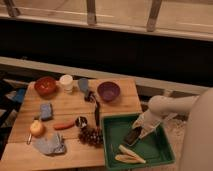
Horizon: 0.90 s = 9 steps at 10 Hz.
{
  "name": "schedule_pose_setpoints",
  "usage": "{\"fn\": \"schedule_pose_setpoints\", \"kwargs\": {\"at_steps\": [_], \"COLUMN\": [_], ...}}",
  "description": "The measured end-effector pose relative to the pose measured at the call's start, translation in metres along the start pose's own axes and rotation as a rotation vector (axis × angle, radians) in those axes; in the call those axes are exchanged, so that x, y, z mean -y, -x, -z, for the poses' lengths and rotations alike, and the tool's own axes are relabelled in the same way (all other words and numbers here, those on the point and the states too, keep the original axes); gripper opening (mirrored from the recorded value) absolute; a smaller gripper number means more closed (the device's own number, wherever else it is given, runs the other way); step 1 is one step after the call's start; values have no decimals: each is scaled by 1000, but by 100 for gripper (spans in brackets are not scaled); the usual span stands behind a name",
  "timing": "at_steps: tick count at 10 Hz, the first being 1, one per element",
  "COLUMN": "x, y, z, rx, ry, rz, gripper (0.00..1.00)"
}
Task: Wipe tray with eraser
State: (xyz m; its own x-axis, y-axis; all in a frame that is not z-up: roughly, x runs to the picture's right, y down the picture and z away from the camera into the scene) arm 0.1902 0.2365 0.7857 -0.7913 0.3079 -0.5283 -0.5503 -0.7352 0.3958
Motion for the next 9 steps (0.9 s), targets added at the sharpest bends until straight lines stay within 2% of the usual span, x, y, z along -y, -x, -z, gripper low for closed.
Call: {"fn": "schedule_pose_setpoints", "kwargs": {"at_steps": [2,4,5,7,9], "x": [15,34,43,36,19], "y": [-4,8,23,36,37], "z": [-2,4,11,17,17], "rx": [-26,-15,14,39,41], "ry": [-14,-27,-35,-26,10], "rz": [-13,-46,-69,-70,-50], "gripper": [9,9,9,9,9]}}
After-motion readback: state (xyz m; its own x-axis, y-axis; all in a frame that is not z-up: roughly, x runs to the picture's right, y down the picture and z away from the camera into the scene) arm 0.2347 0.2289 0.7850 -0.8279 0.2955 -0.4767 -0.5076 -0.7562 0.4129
